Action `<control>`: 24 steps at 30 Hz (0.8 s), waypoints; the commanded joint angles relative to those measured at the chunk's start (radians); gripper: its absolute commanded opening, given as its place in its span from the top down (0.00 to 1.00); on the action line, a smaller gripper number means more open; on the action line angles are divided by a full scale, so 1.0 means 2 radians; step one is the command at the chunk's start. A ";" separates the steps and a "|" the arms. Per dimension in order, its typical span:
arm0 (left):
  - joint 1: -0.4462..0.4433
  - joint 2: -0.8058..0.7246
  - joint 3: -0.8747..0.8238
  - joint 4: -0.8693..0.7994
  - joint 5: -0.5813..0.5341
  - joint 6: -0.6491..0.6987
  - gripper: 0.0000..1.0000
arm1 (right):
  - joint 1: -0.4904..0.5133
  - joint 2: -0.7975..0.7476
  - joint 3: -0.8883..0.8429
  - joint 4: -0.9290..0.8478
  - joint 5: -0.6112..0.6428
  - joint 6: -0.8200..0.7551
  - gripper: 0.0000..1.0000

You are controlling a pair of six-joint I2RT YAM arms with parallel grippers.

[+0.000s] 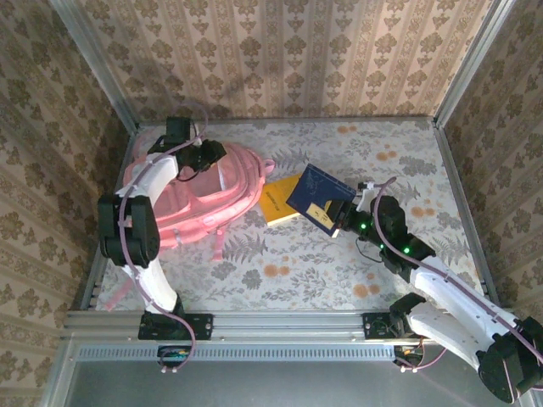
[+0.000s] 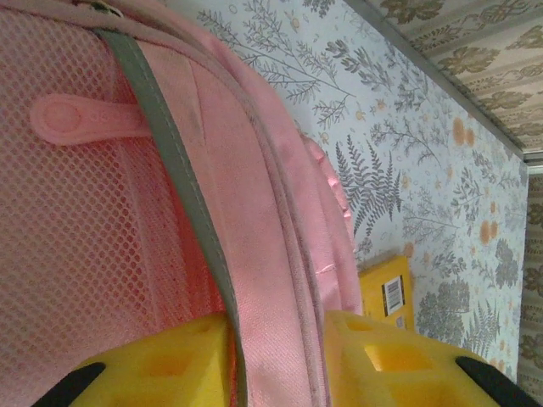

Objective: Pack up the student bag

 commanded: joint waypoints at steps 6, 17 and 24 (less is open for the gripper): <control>-0.004 0.012 0.006 -0.008 0.011 0.018 0.64 | -0.010 -0.001 -0.002 0.016 -0.023 -0.009 1.00; -0.009 0.001 0.065 -0.072 0.035 0.079 1.00 | -0.012 -0.013 0.016 -0.016 -0.024 -0.029 1.00; -0.008 -0.118 0.060 -0.139 0.048 0.143 1.00 | -0.013 -0.020 0.047 -0.055 -0.023 -0.057 1.00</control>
